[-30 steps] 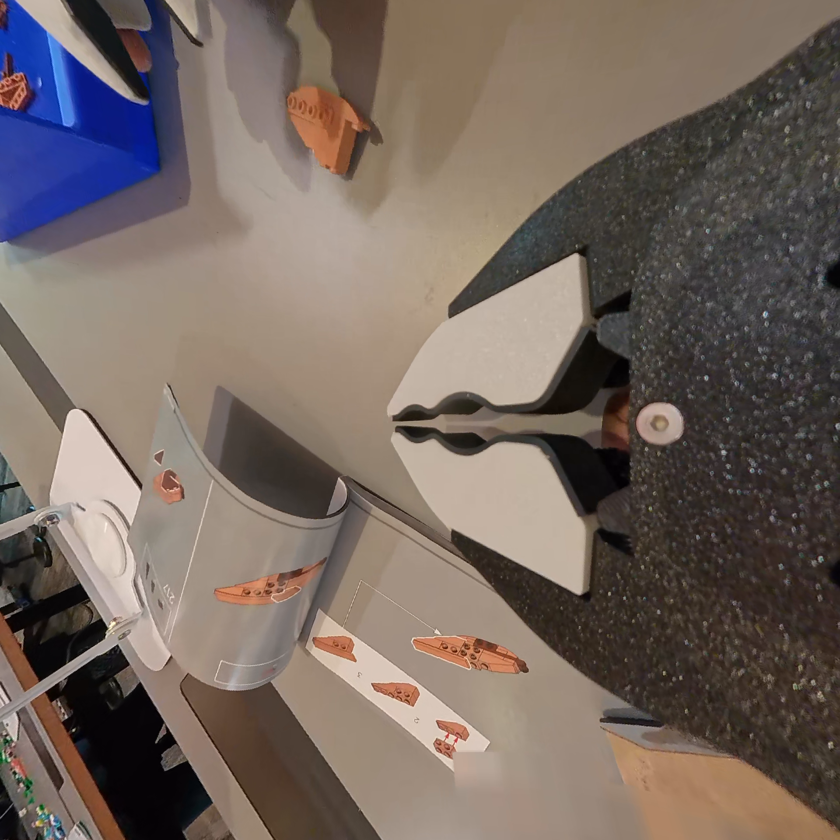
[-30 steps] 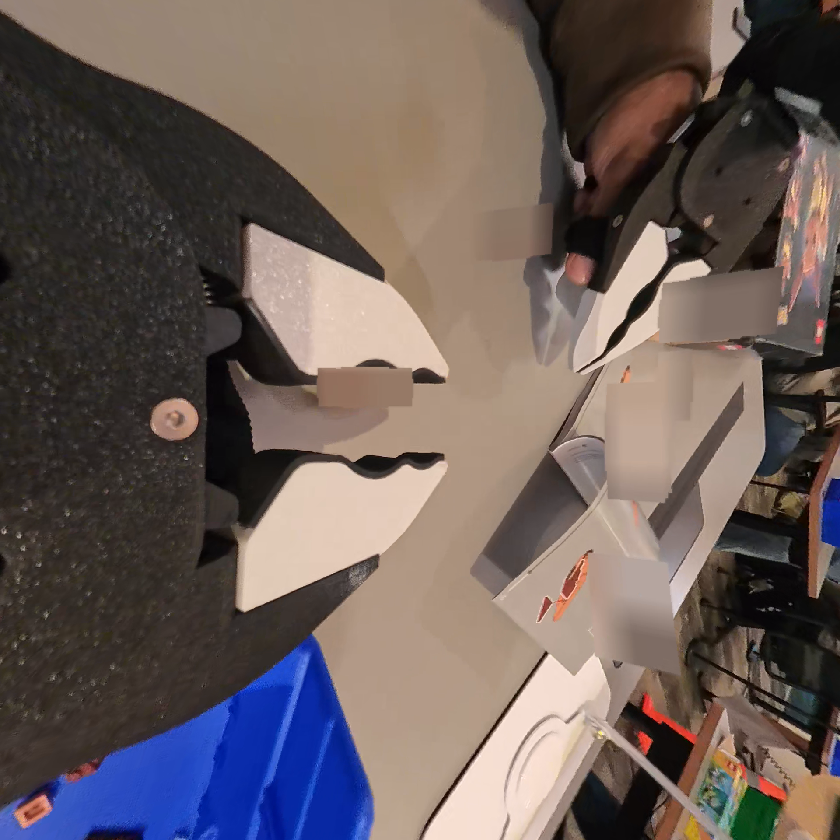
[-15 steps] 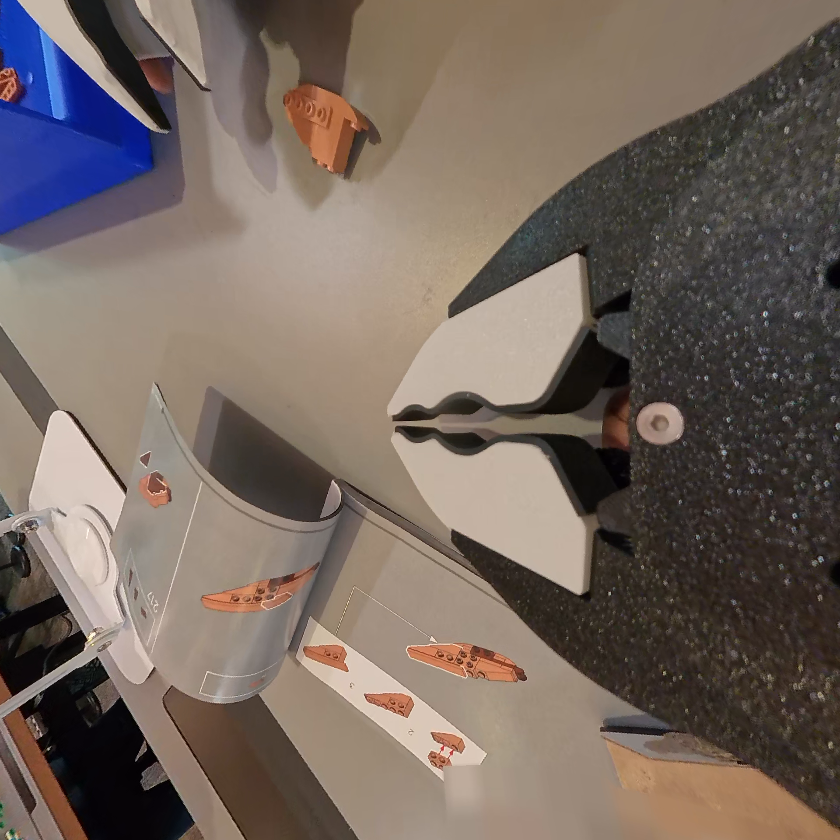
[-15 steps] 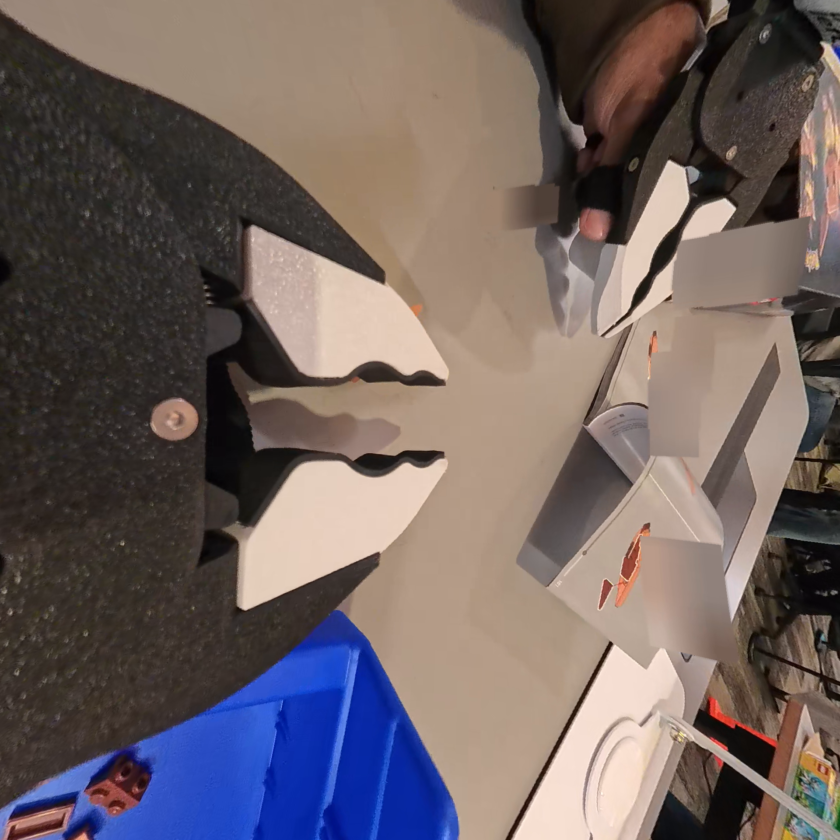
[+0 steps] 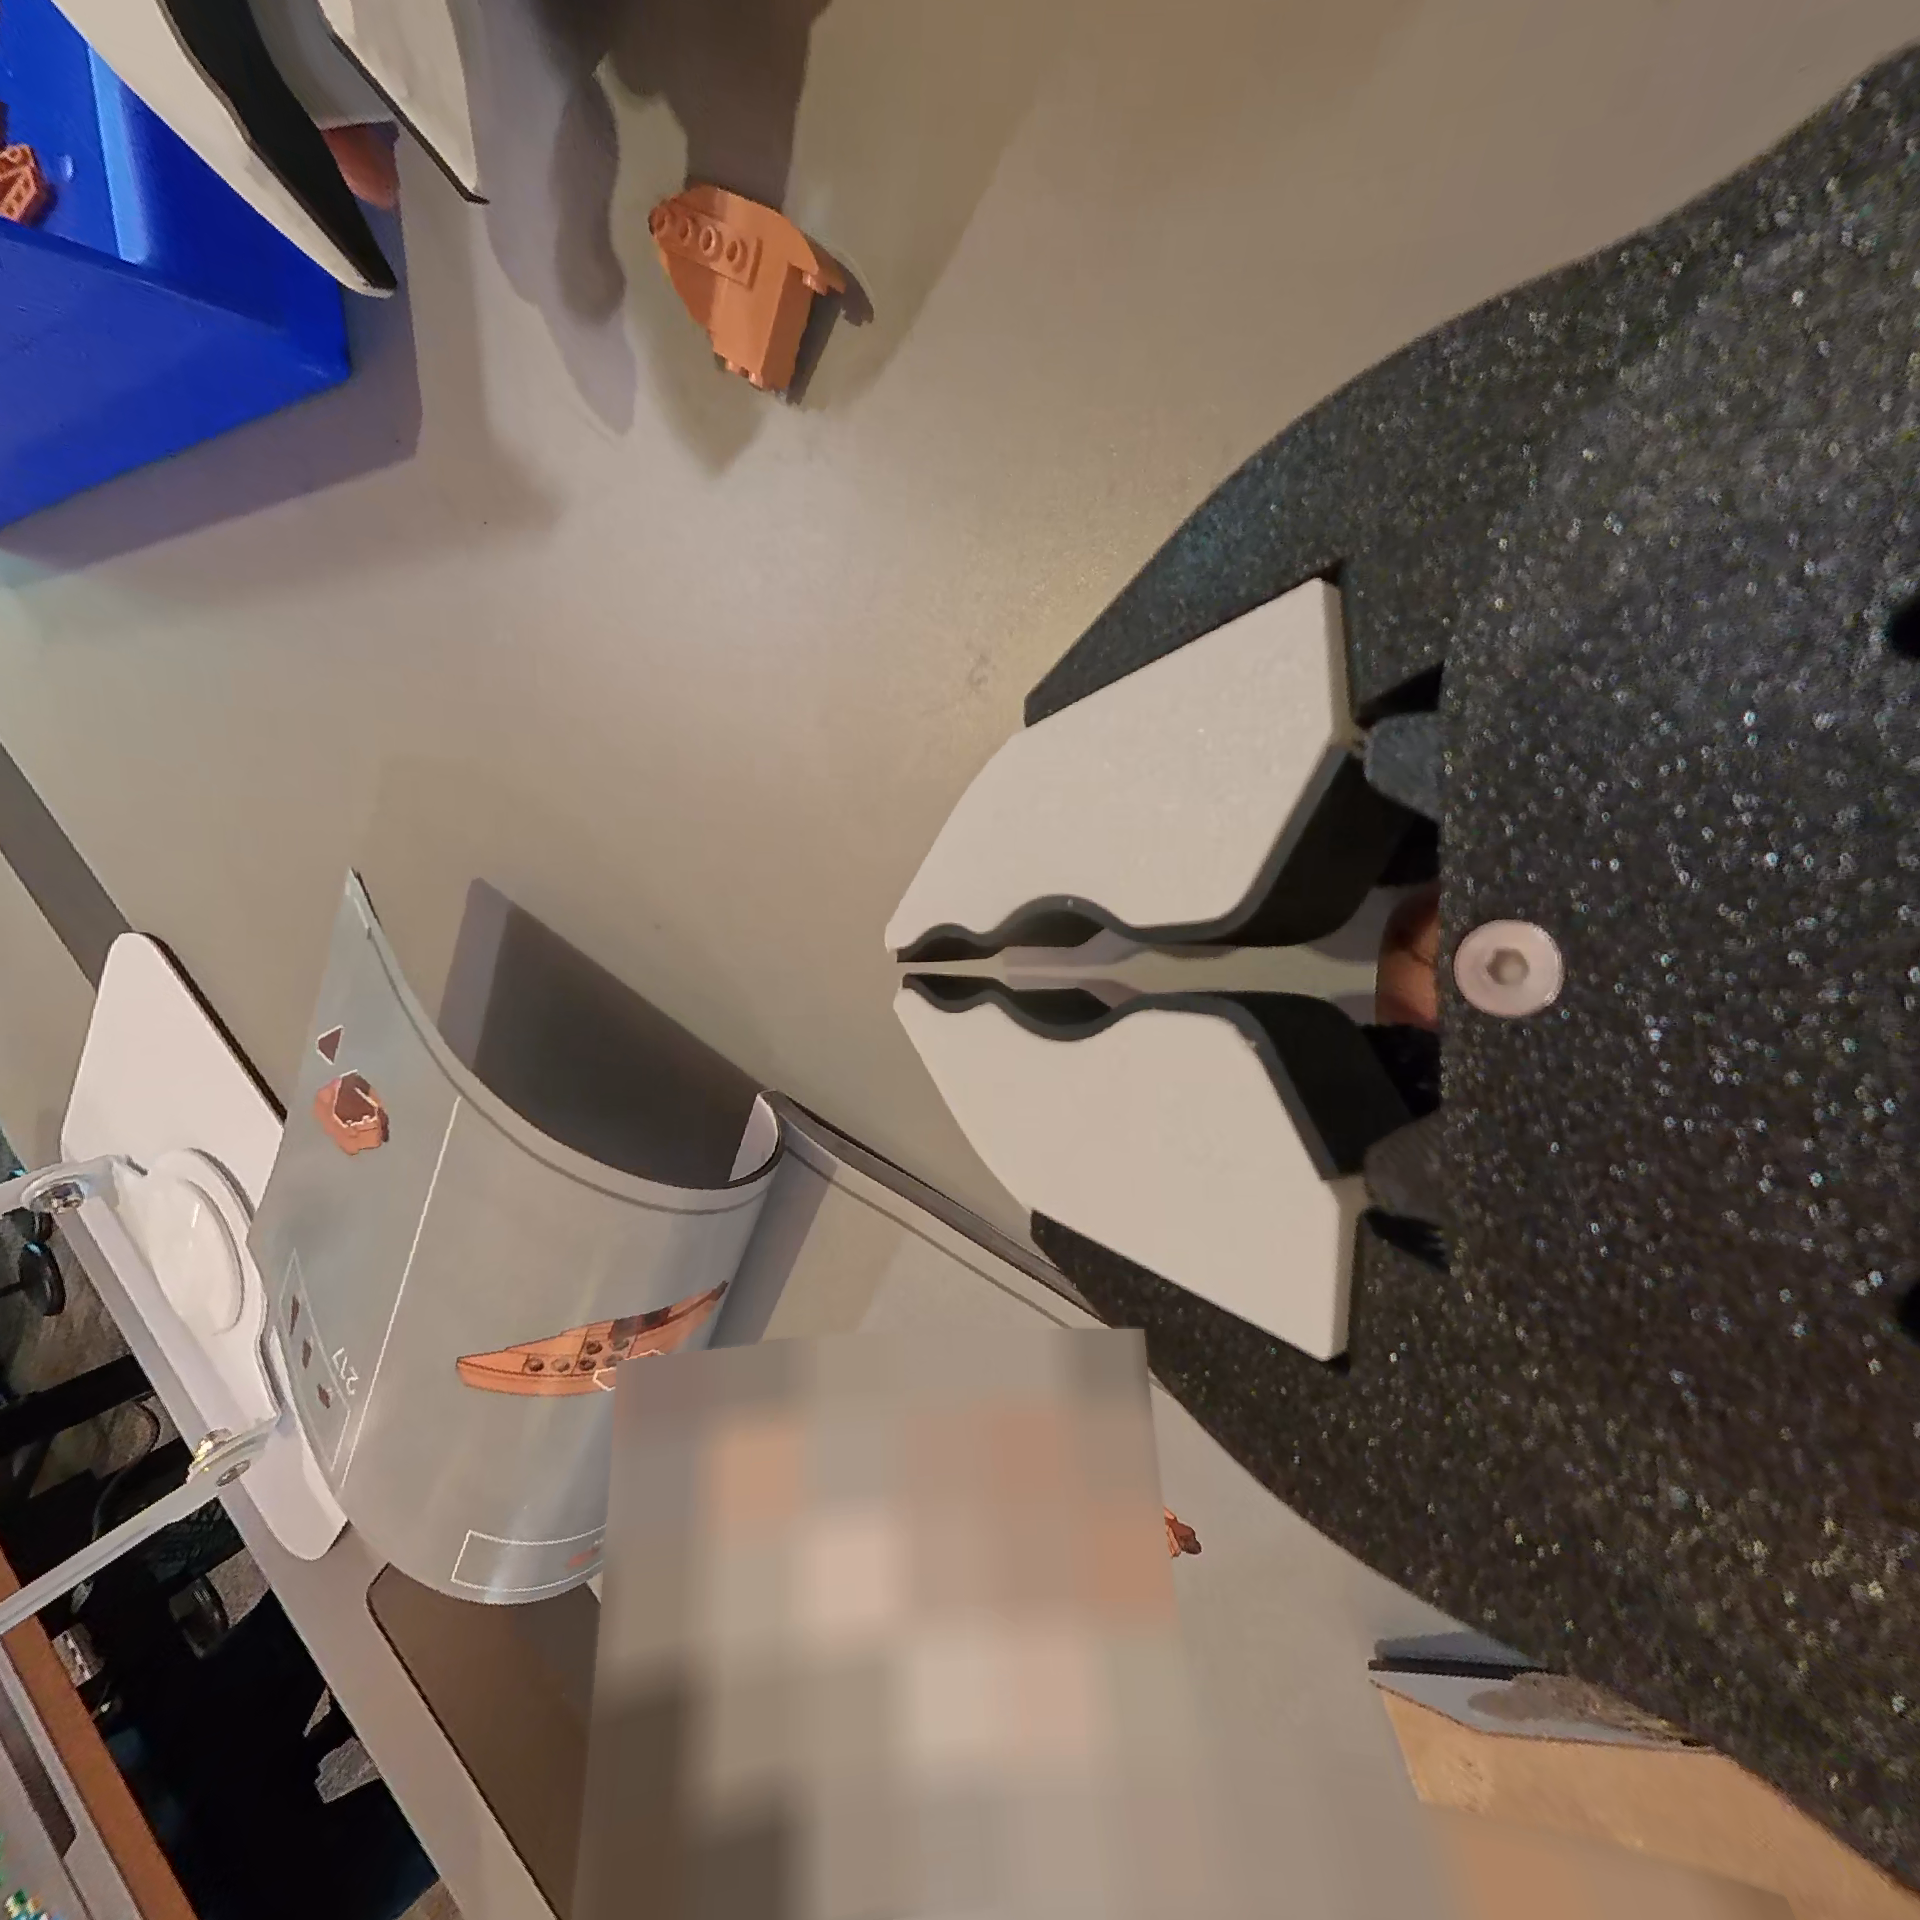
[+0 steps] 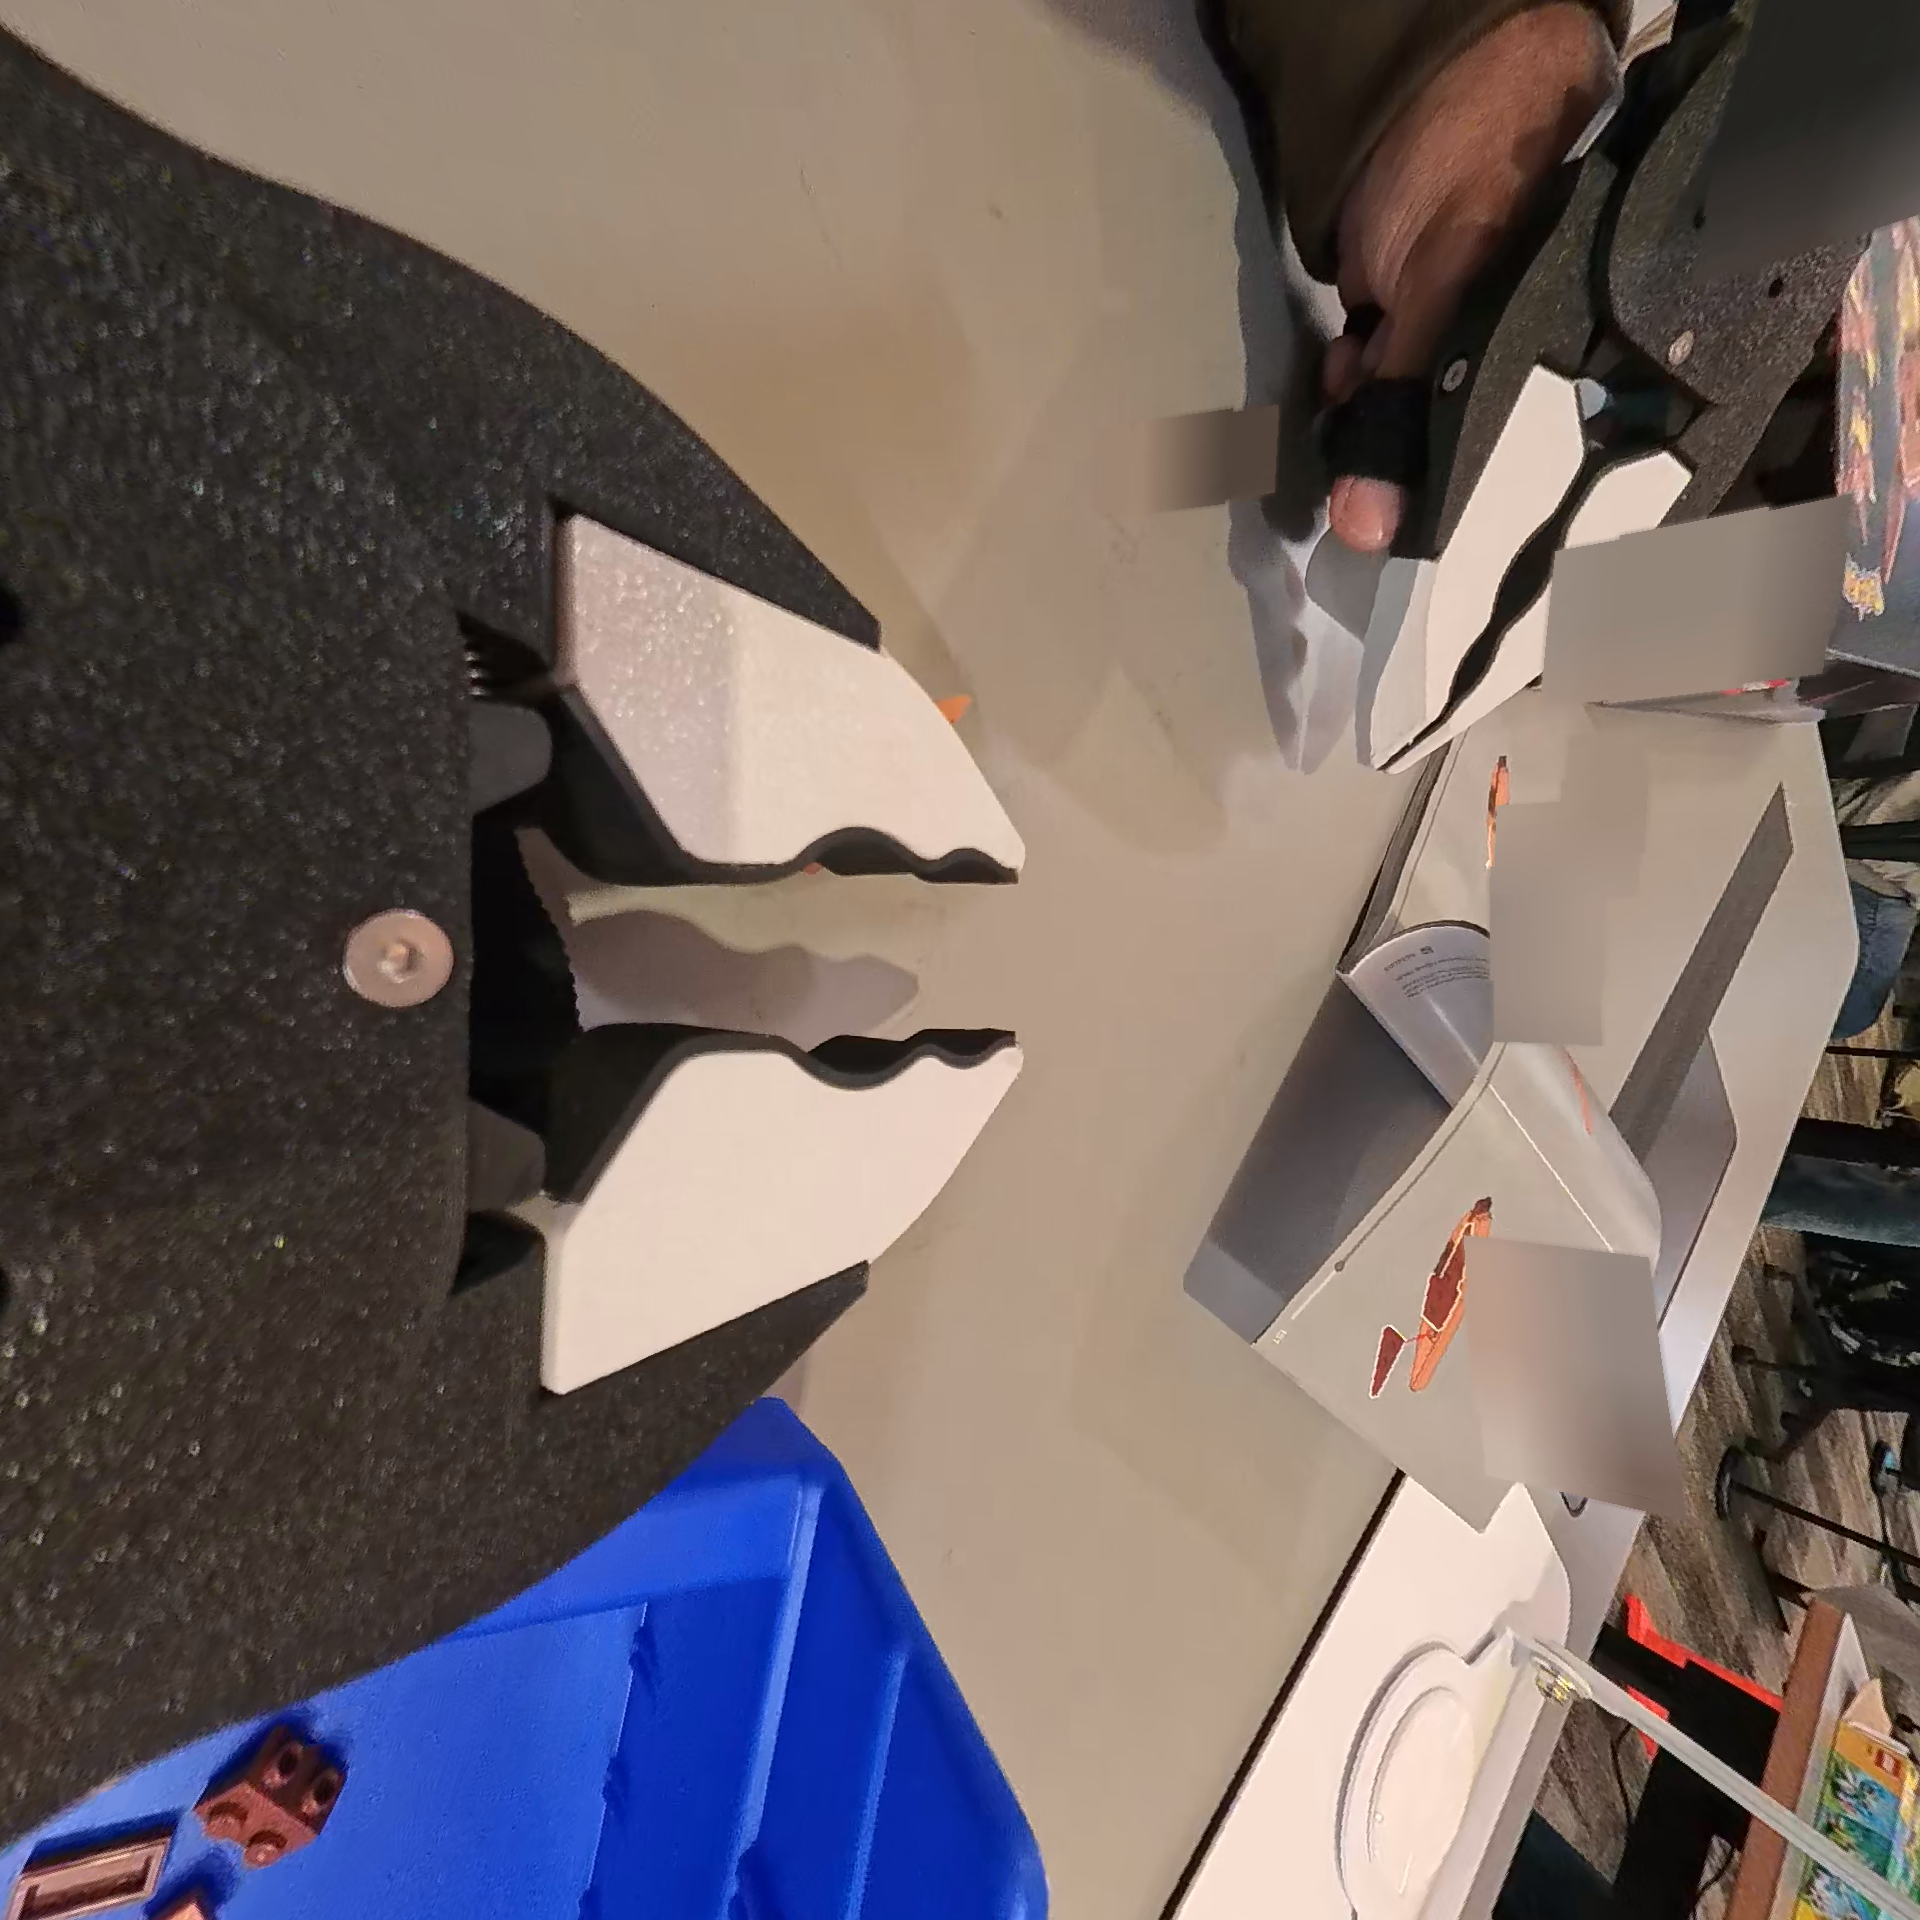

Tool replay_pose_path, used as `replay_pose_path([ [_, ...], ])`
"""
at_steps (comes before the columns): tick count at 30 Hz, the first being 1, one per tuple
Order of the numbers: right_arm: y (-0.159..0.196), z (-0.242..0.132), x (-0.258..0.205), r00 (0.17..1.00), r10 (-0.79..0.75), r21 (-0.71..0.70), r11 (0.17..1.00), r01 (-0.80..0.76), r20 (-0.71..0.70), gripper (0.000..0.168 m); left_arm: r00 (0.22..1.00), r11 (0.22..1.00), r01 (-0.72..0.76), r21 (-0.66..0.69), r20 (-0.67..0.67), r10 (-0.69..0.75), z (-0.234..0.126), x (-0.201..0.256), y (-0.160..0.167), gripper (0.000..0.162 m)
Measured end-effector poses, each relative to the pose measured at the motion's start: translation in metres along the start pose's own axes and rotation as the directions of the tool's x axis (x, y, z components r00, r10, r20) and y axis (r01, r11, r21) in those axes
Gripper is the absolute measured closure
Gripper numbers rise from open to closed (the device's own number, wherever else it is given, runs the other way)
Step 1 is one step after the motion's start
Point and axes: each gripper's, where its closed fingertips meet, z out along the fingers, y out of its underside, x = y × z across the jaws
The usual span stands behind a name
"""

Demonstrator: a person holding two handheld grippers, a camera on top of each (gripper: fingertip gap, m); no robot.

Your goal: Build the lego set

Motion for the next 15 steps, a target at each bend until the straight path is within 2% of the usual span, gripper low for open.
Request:
replay_pose_path([
  [15, -0.003, -0.0034, 0.0035, 0.999, 0.011, 0.026, 1.0, -0.01, -0.037, 0.141, 1.0, 1.0, -0.001, -0.009, 0.005, 0.001, 0.0009, -0.0008, 0.0009, 0.16],
])
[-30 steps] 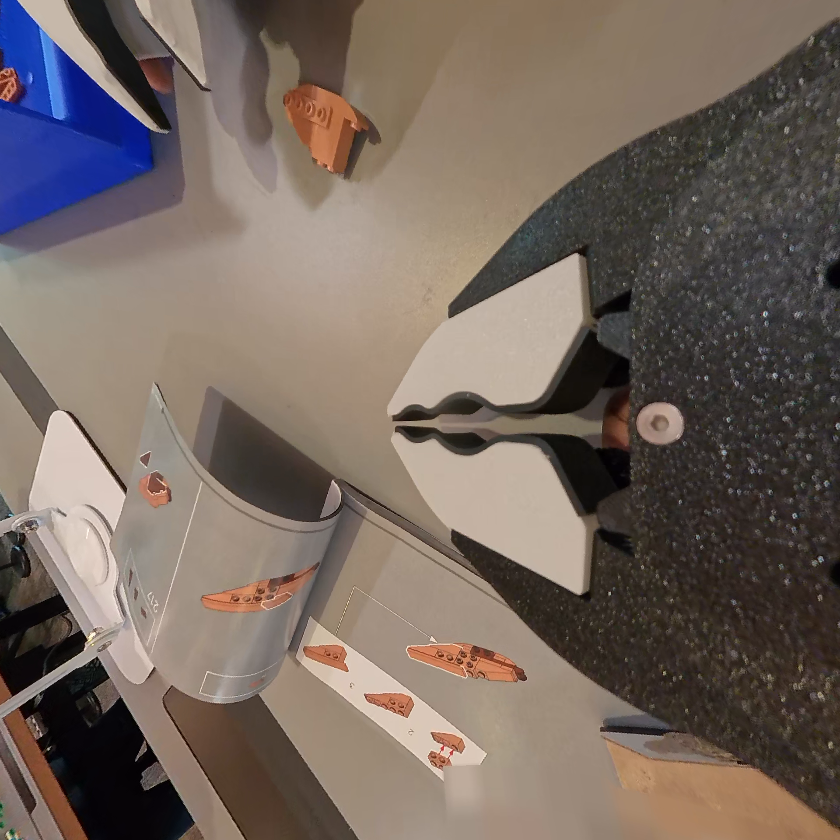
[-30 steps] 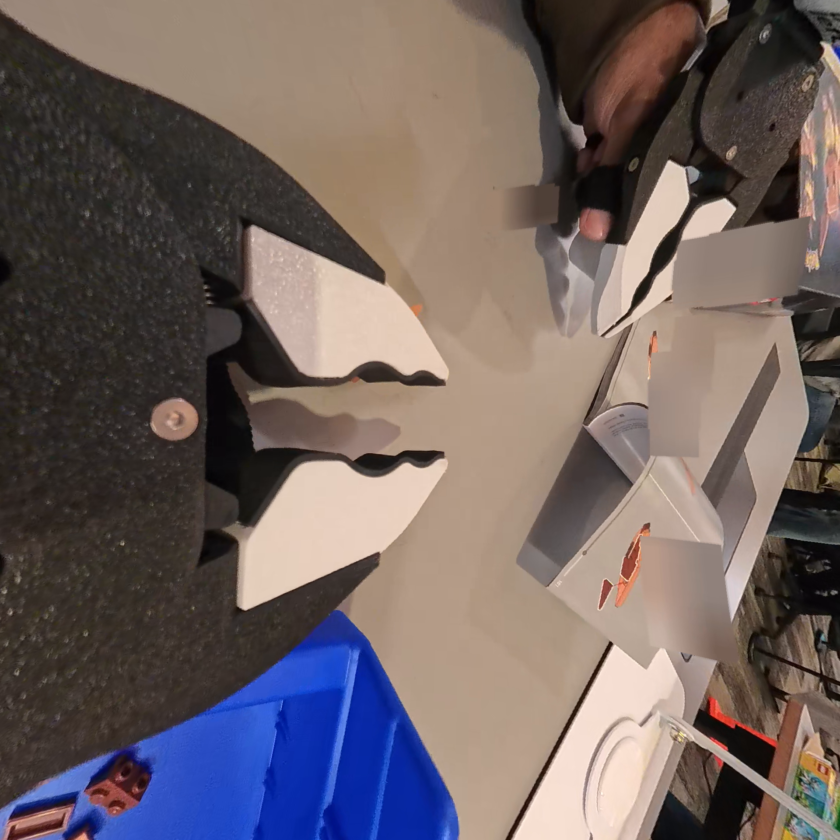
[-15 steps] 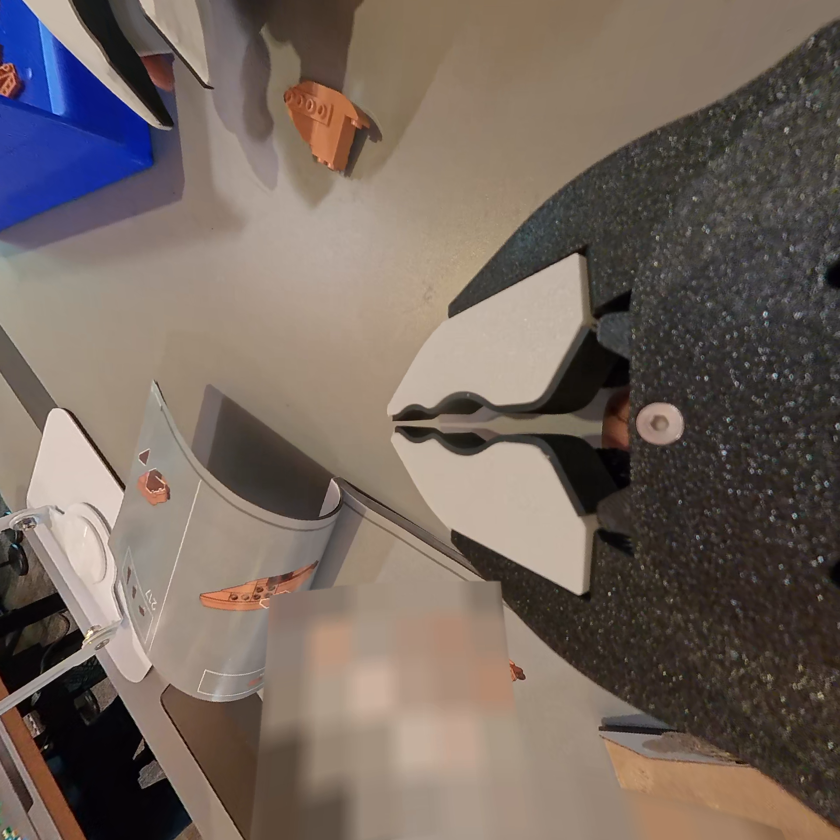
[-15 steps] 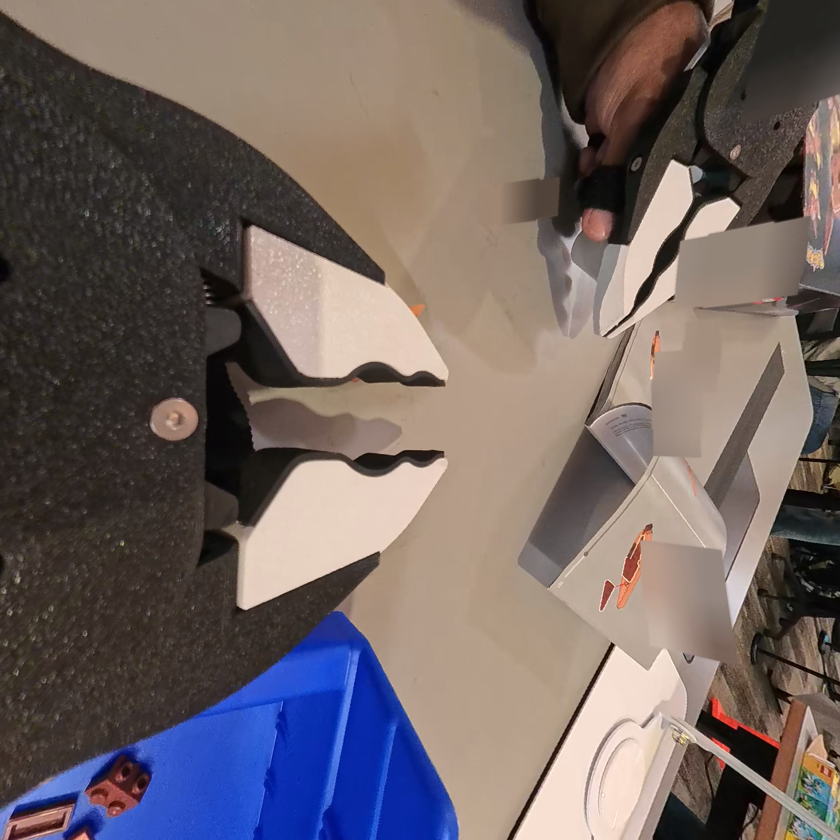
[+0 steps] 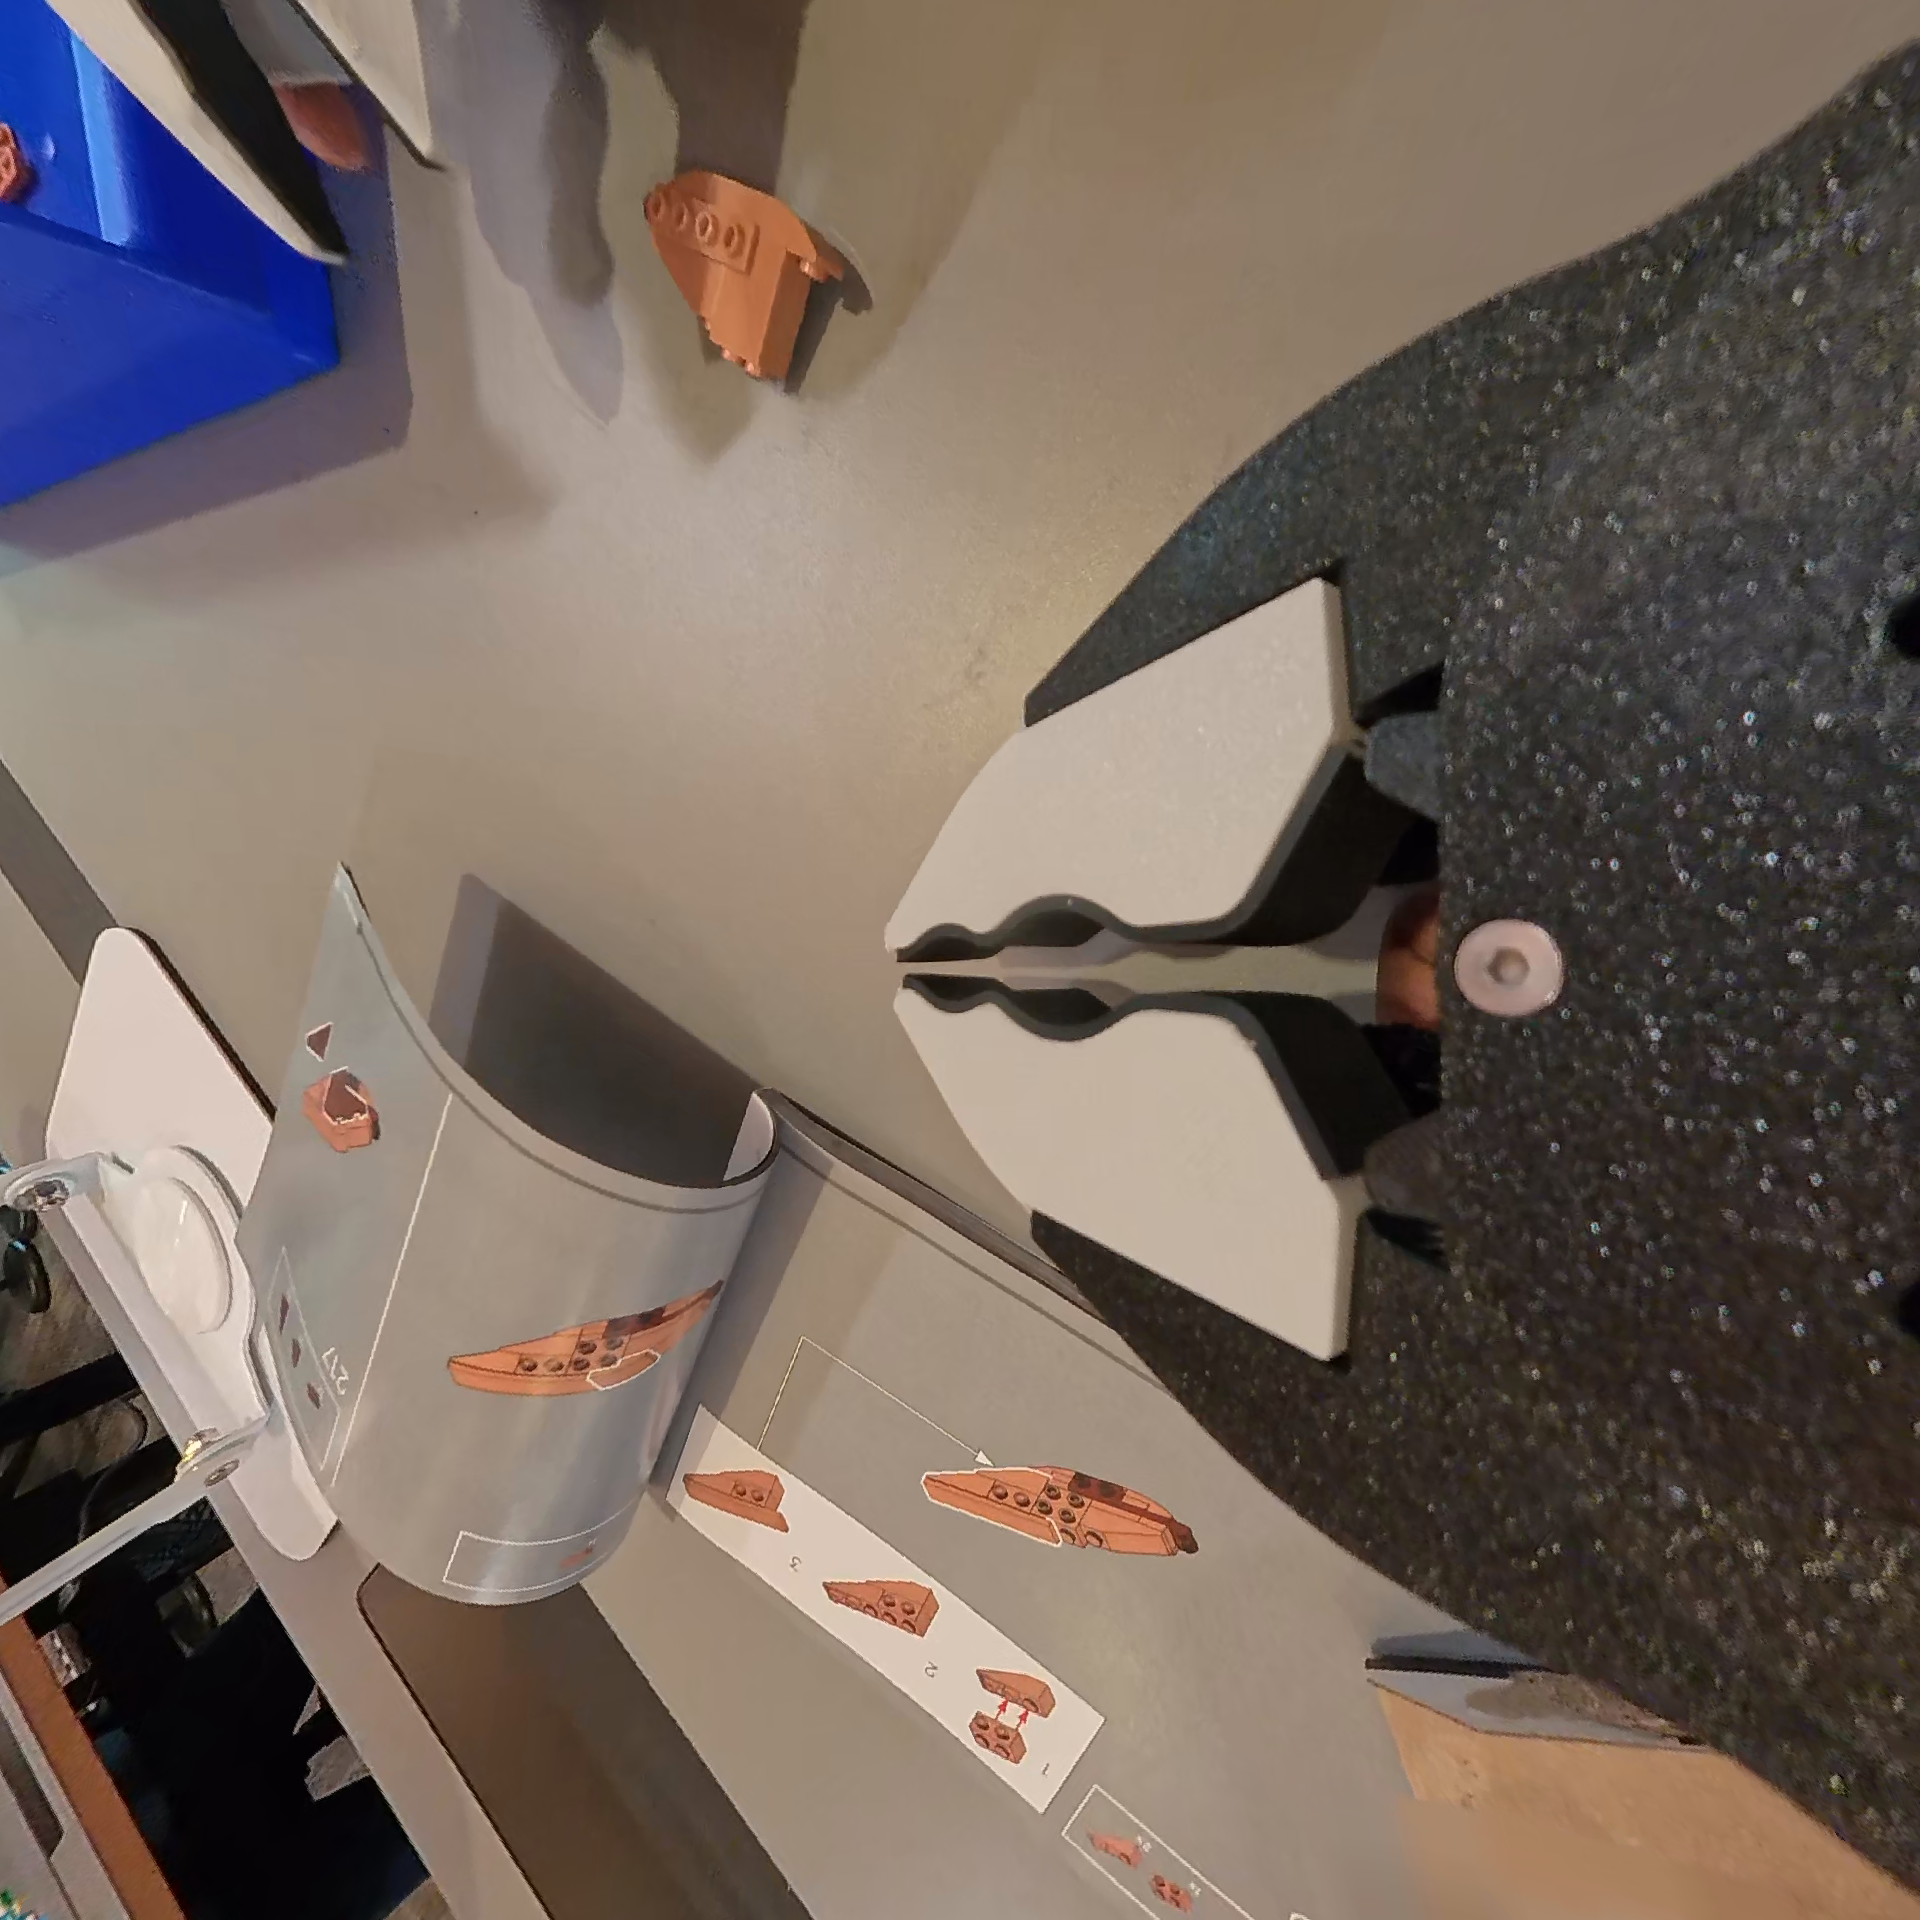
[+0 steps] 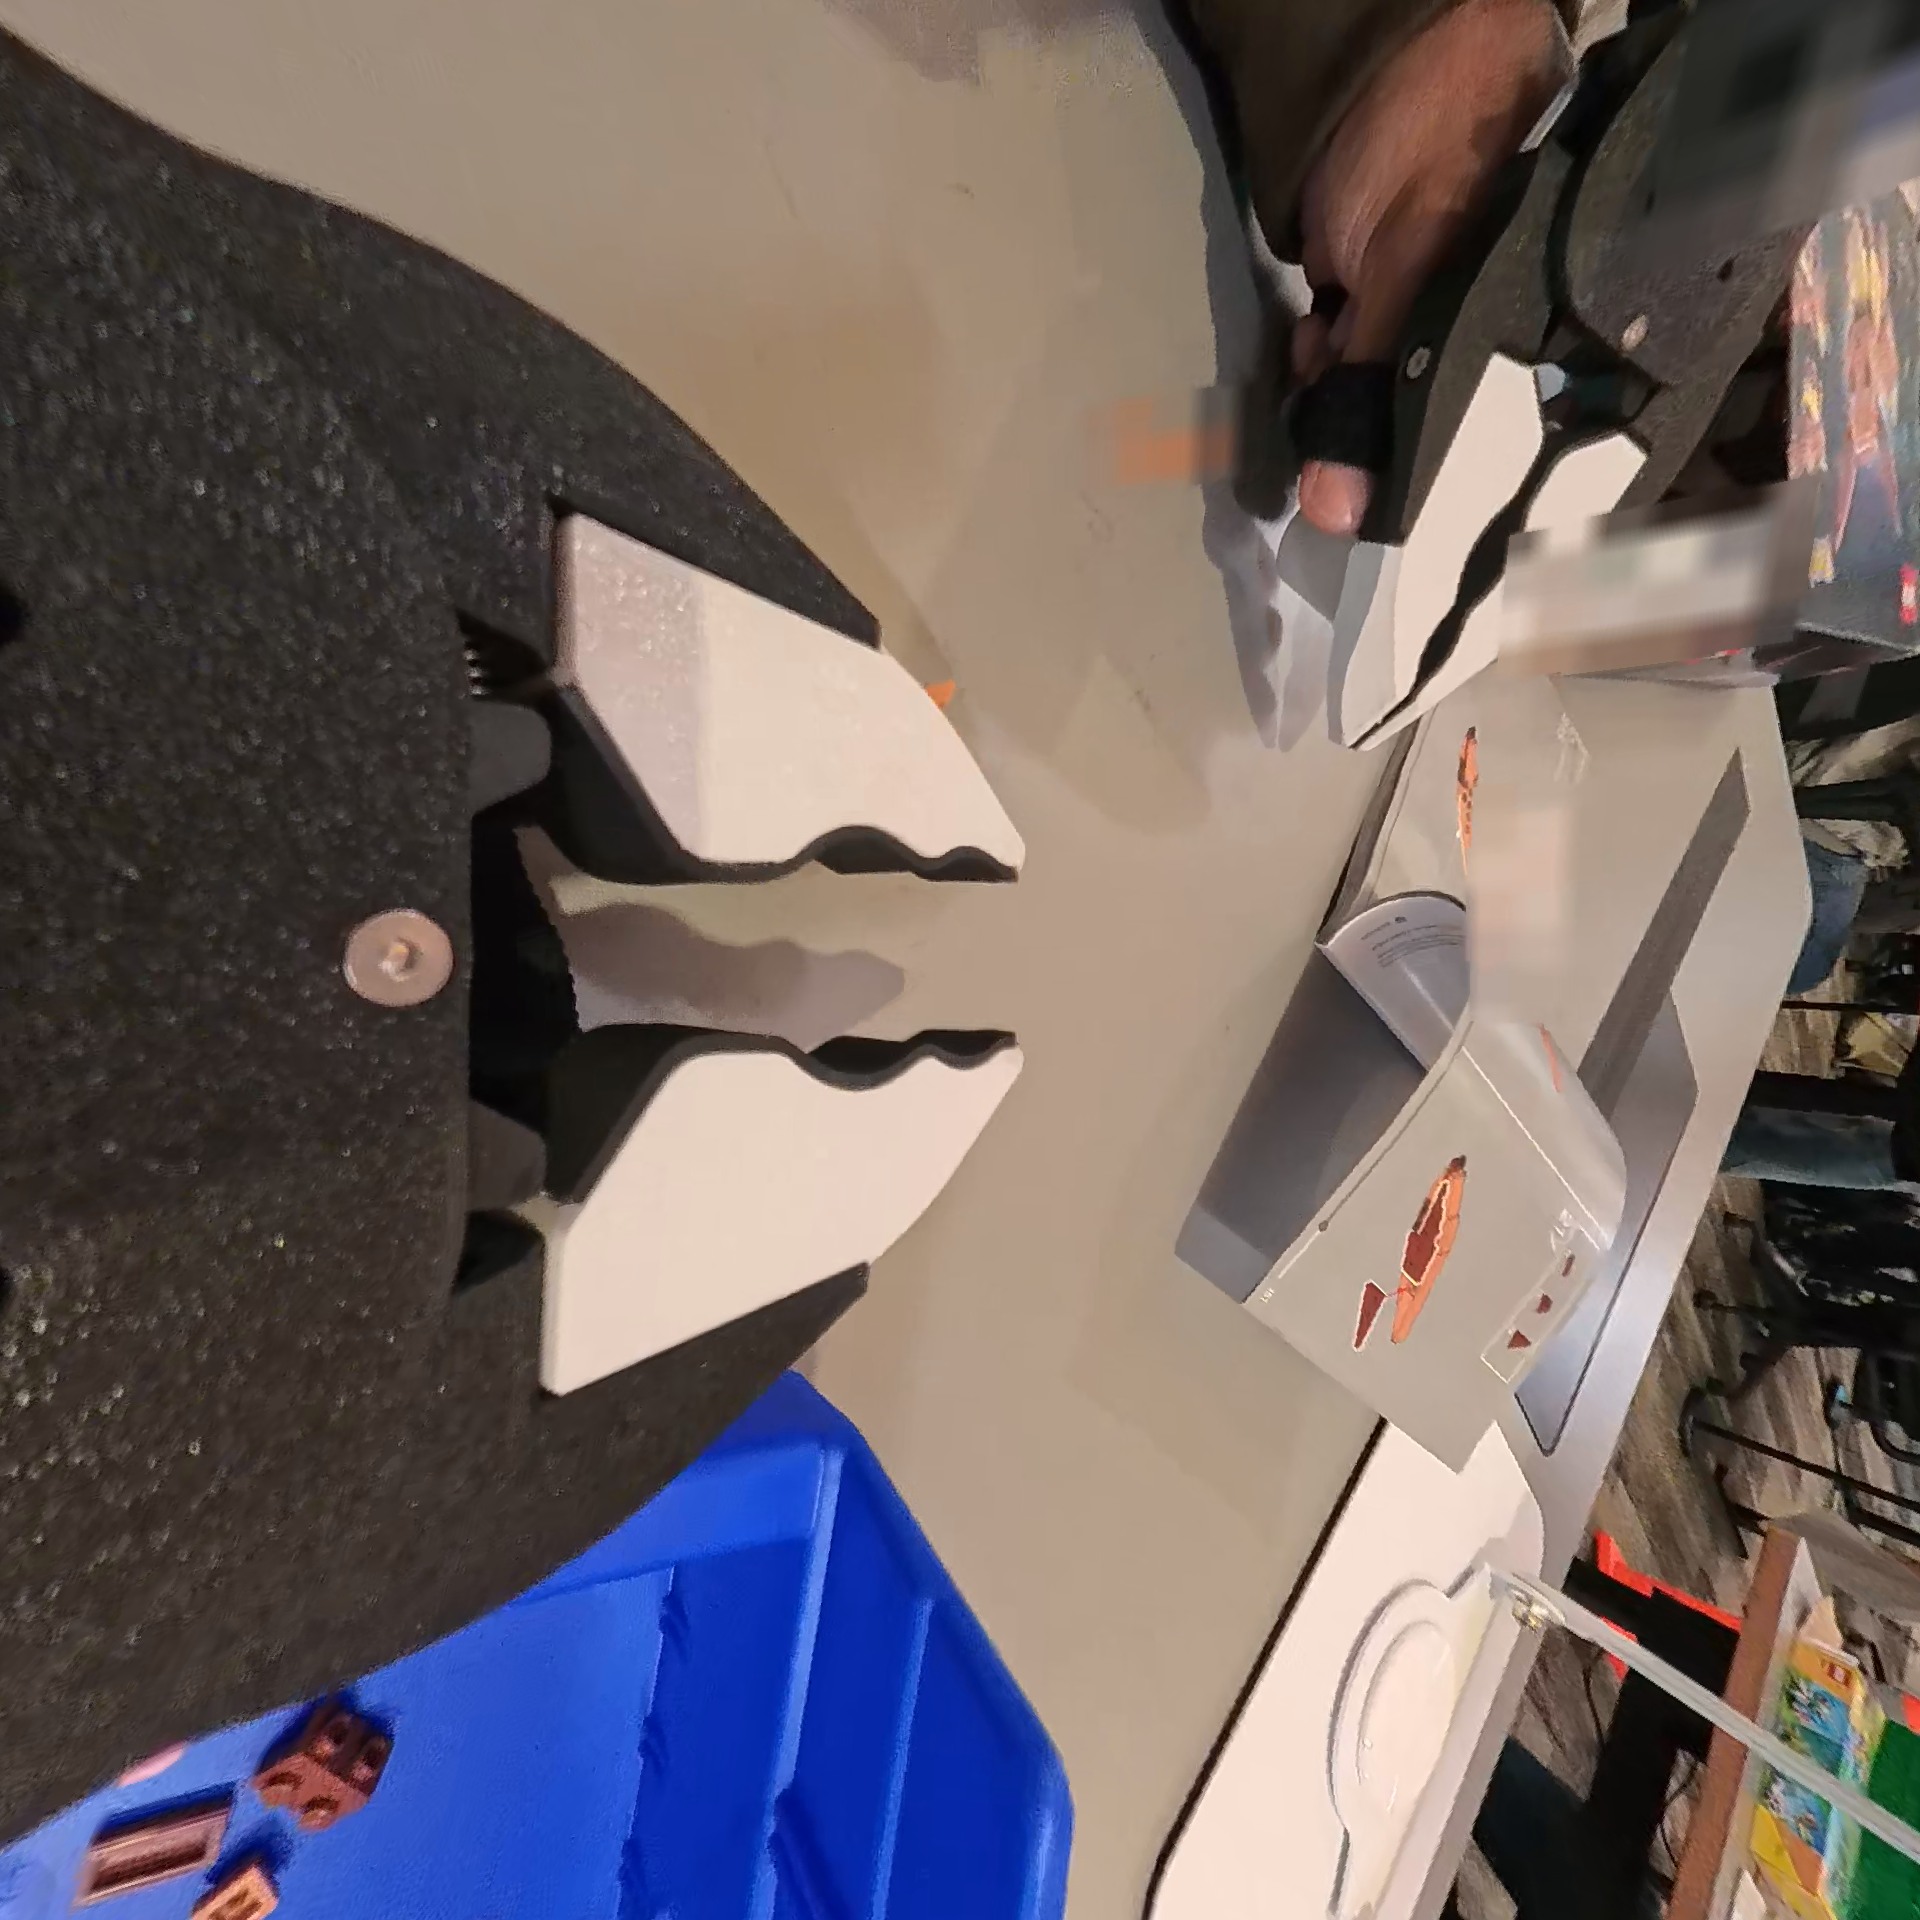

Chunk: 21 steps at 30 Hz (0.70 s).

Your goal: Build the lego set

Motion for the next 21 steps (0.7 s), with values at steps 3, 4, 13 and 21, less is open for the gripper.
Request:
replay_pose_path([
  [3, -0.014, -0.022, -0.011, 1.0, 0.028, 0.008, 1.0, -0.028, 0.008, 0.135, 1.0, 1.0, -0.008, -0.003, 0.006, 0.008, 0.0, 0.0, 0.0, 0.16],
  [4, -0.025, -0.038, -0.017, 1.0, 0.011, 0.028, 1.0, -0.012, 0.017, 0.137, 1.0, 1.0, -0.009, -0.004, 0.008, 0.009, 0.0, 0.0, 0.0, 0.16],
  [13, -0.058, -0.179, 0.1, 0.902, -0.409, -0.324, 0.88, 0.348, -0.14, 0.143, 1.0, 1.0, -0.022, -0.011, 0.012, 0.022, 0.001, 0.001, 0.001, 0.16],
  [21, 0.062, -0.16, 0.24, 0.861, -0.421, -0.725, 0.493, 0.481, 0.285, 0.132, 1.0, 1.0, -0.02, -0.003, 0.011, 0.02, 0.0, 0.0, 0.001, 0.16],
])
